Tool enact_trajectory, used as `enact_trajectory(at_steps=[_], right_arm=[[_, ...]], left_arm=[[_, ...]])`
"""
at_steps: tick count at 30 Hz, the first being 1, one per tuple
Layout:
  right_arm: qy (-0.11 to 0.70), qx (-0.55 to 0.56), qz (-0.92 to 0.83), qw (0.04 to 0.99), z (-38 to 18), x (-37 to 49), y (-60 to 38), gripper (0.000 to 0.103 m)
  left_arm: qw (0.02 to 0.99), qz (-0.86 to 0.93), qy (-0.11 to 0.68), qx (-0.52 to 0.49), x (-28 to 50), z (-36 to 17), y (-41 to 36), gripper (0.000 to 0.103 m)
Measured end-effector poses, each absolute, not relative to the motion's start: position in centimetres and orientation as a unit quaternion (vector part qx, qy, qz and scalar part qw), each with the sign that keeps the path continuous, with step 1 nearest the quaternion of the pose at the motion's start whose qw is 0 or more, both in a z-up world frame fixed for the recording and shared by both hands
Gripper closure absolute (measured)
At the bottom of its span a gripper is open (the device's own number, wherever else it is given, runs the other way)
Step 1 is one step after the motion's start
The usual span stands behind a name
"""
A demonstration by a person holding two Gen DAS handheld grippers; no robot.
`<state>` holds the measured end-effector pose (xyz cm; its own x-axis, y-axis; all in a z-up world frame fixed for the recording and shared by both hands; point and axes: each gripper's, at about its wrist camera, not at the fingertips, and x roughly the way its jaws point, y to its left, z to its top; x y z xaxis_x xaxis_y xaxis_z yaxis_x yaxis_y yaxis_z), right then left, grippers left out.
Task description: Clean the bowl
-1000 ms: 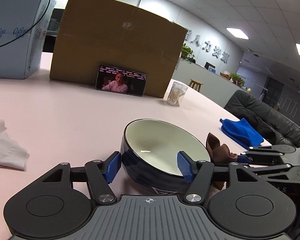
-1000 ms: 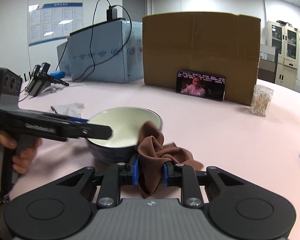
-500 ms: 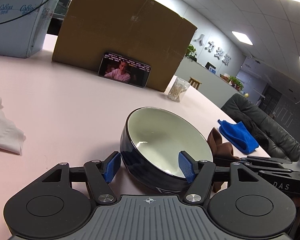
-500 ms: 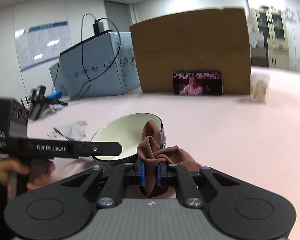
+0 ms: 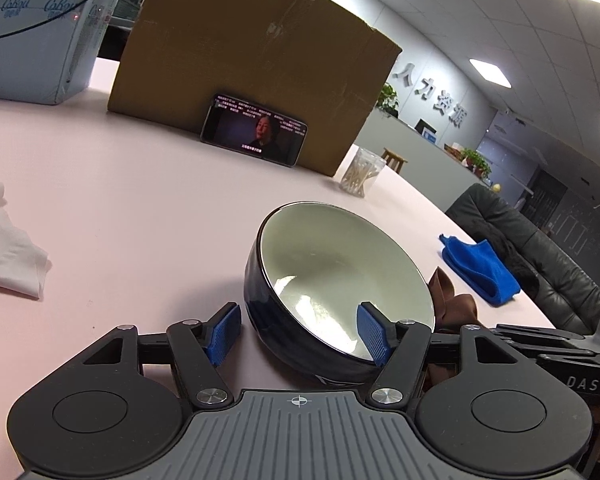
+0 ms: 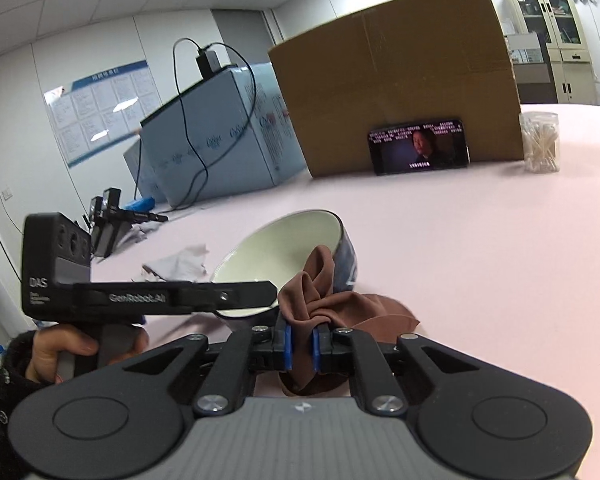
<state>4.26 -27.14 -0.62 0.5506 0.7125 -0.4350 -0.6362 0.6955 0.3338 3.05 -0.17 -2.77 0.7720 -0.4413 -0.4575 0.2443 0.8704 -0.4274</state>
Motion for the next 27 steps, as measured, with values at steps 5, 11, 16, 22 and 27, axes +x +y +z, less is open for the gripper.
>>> enact_trajectory(at_steps=[5, 11, 16, 22, 27], right_arm=[[0.283, 0.065, 0.381, 0.878, -0.8, 4.5, -27.0, 0.093], [0.289, 0.054, 0.369, 0.882, -0.9, 5.1, -27.0, 0.093], [0.293, 0.051, 0.369, 0.880, -0.4, 6.6, -27.5, 0.093], [0.316, 0.071, 0.374, 0.869, -0.5, 9.4, -28.4, 0.093], [0.324, 0.084, 0.366, 0.868, -0.6, 11.5, -29.0, 0.093]], left_arm=[[0.926, -0.187, 0.272, -0.185, 3.0, -2.7, 0.1, 0.033], [0.942, -0.159, 0.241, -0.172, 1.2, -1.9, 0.7, 0.033], [0.963, -0.141, 0.198, -0.112, -1.3, -1.2, -0.8, 0.033], [0.971, -0.124, 0.181, -0.093, -2.7, -1.5, -2.6, 0.033], [0.974, -0.113, 0.187, -0.066, -2.4, -1.5, -3.6, 0.034]])
